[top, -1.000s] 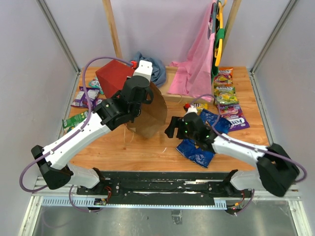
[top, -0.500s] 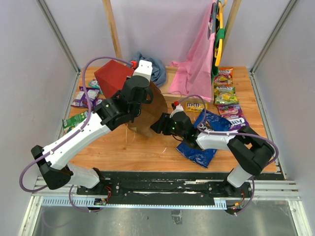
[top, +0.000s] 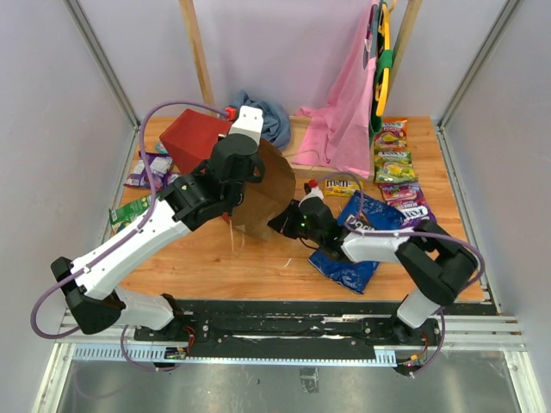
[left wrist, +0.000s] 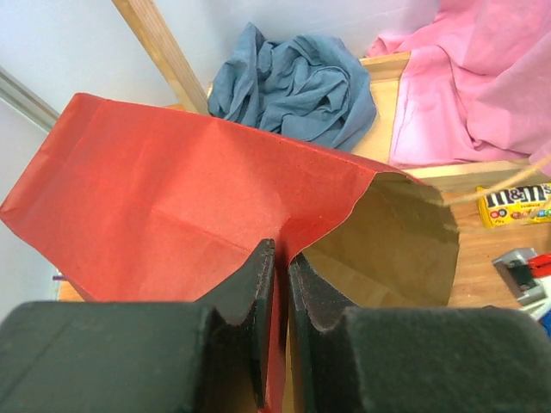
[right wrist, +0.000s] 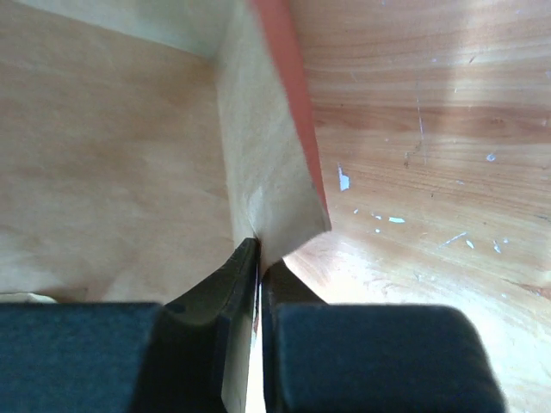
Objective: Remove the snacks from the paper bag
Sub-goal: Place the paper bag at the center of the board, then reset both arms
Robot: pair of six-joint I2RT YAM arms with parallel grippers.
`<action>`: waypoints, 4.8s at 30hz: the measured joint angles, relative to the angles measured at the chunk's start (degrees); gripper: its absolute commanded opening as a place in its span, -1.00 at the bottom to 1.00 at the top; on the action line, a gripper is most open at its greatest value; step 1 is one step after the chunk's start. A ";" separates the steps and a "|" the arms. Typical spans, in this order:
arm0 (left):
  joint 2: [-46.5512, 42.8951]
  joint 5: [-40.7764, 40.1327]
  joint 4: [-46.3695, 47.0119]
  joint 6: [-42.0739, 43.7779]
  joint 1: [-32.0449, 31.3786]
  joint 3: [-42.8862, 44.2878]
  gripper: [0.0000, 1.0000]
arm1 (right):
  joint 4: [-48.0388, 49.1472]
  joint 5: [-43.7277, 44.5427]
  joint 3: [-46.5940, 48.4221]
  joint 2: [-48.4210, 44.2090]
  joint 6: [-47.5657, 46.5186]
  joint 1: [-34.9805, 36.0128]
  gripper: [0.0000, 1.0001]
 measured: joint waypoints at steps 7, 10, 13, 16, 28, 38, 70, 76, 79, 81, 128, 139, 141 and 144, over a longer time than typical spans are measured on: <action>-0.17 -0.04 0.13 -0.44 0.00 -0.72 -0.69 | -11.41 5.25 0.59 -13.29 -6.62 0.00 -0.98; -0.85 -0.02 0.20 -1.20 0.00 -1.49 -0.68 | -18.53 6.10 3.76 -17.09 -10.75 -0.02 -0.98; -2.60 0.07 0.48 -2.51 0.00 -2.99 -0.68 | -27.02 6.49 8.92 -19.98 -15.78 -0.20 -0.96; -4.98 0.00 0.28 -4.42 0.00 -4.81 -0.67 | -36.37 6.88 14.88 -21.84 -21.20 -0.72 -0.93; -7.69 5.57 -4.79 -10.25 9.14 -5.07 -0.66 | -69.16 5.22 34.36 -21.77 -41.68 -6.01 -0.74; -5.66 10.01 -9.79 -13.81 10.47 -5.20 -0.66 | -80.98 3.78 42.66 -19.15 -50.36 -8.20 -0.72; -6.73 12.35 -13.49 -14.19 22.21 -12.74 0.09 | -85.02 4.50 51.80 -11.19 -55.15 -9.18 -0.20; -5.29 15.47 -12.13 -13.77 23.45 -13.25 -0.53 | -84.91 5.16 51.80 -10.03 -55.17 -9.18 -0.49; -5.29 16.85 -10.99 -13.20 23.50 -13.25 -0.71 | -84.28 6.05 51.80 -9.03 -55.28 -9.20 -0.68; -5.29 17.42 -10.16 -12.83 23.50 -13.25 -0.83 | -83.62 6.47 51.80 -8.31 -55.30 -9.20 -0.71; 5.46 19.02 -2.51 -11.37 25.07 -0.04 0.99 | -79.03 4.90 66.40 -5.42 -54.60 -15.93 0.97; -4.52 23.39 -2.99 -10.25 25.09 2.01 0.99 | -73.94 0.96 59.84 -16.59 -54.45 -15.93 0.97; -6.43 24.39 -2.99 -9.97 25.11 1.99 0.99 | -70.79 -0.17 54.97 -19.98 -54.45 -15.93 0.97; -8.94 25.29 -2.99 -9.62 25.11 1.66 0.99 | -65.29 -0.11 45.66 -27.12 -54.45 -15.93 0.97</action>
